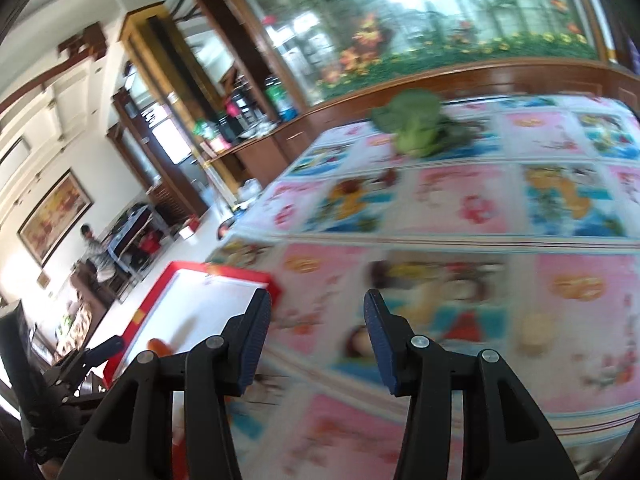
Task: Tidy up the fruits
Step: 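Grasp a tan cube with the right tool while the left tool grasps another tan cube, then carry both tan cubes into the tray and open both tools, then move both open tools from the tray back to the fruit pile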
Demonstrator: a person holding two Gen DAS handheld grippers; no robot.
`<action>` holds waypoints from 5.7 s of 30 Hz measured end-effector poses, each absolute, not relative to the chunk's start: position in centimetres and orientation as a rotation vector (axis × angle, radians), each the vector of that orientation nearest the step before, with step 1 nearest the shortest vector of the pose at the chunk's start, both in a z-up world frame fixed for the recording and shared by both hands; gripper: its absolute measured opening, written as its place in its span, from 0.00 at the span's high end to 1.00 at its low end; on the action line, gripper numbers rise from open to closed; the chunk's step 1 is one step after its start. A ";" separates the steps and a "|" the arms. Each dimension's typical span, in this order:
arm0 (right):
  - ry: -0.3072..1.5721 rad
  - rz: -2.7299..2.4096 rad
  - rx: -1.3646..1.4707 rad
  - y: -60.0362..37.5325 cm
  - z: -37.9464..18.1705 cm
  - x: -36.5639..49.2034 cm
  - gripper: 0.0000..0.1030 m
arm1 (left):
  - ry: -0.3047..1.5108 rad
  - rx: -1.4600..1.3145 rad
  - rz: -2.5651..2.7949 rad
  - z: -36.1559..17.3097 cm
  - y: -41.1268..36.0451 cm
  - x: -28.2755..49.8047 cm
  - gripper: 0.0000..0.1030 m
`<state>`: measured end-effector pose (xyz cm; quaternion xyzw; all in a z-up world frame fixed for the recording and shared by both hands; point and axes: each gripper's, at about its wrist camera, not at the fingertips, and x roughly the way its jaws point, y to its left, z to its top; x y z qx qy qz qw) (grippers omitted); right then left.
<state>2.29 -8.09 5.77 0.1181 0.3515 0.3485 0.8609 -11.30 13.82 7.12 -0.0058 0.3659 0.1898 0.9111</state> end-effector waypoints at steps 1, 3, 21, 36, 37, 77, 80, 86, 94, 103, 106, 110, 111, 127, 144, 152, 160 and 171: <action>0.747 0.721 0.261 -9.4 5.7 2.7 0.54 | 0.755 -0.003 0.370 7.2 13.1 -11.1 0.22; 0.759 0.692 0.276 -11.6 5.5 3.3 0.54 | 0.760 0.020 0.312 7.3 11.2 -10.4 0.22; 0.873 0.562 0.093 -16.8 2.3 6.0 0.53 | 0.829 0.079 -0.061 3.9 0.1 -2.6 0.22; 0.843 0.487 -0.050 -14.6 1.6 5.7 0.73 | 0.873 0.028 -0.081 2.9 -0.6 -0.9 0.29; 0.843 0.481 -0.053 -14.6 1.7 5.7 0.73 | 0.877 0.027 -0.085 2.9 -0.9 -0.7 0.29; 0.764 0.410 0.131 -17.4 3.7 6.0 0.73 | 0.802 -0.020 -0.067 5.1 0.0 -4.1 0.78; 0.756 0.380 0.144 -17.9 3.6 6.2 0.73 | 0.780 -0.031 -0.038 5.9 1.7 -6.1 0.78; 0.727 0.302 0.201 -19.1 3.5 6.4 0.73 | 0.745 -0.069 0.064 6.9 6.4 -10.1 0.77; 0.692 0.311 0.310 -18.1 4.0 4.4 0.73 | 0.693 -0.110 0.168 7.9 11.9 -13.7 0.77; 0.695 0.618 0.326 -7.7 4.9 -0.5 0.74 | 0.669 -0.154 0.251 7.6 16.7 -15.4 0.77; 0.701 0.691 0.294 -4.2 4.9 -1.5 0.74 | 0.672 -0.165 0.296 7.1 18.6 -15.8 0.77; 0.745 0.788 0.279 0.0 4.6 -2.0 0.74 | 0.681 -0.175 0.355 6.4 20.8 -16.3 0.77; 0.752 0.802 0.270 0.9 4.5 -2.2 0.74 | 0.683 -0.178 0.369 6.2 21.3 -16.3 0.77; 0.802 0.999 0.016 9.9 3.0 -7.0 0.74 | 0.687 -0.169 0.503 4.1 25.7 -16.9 0.77; 0.852 1.047 -0.066 10.6 1.7 -8.0 0.74 | 0.735 -0.162 0.521 2.5 25.9 -15.8 0.77; 0.854 1.057 -0.076 10.6 1.8 -8.0 0.73 | 0.749 -0.159 0.553 2.2 26.0 -15.6 0.77; 0.836 1.057 -0.088 10.2 2.2 -8.0 0.53 | 0.732 -0.145 0.614 2.4 25.9 -15.8 0.42; 0.784 1.000 0.026 7.4 3.8 -5.7 0.52 | 0.696 -0.105 0.632 4.1 24.7 -15.8 0.34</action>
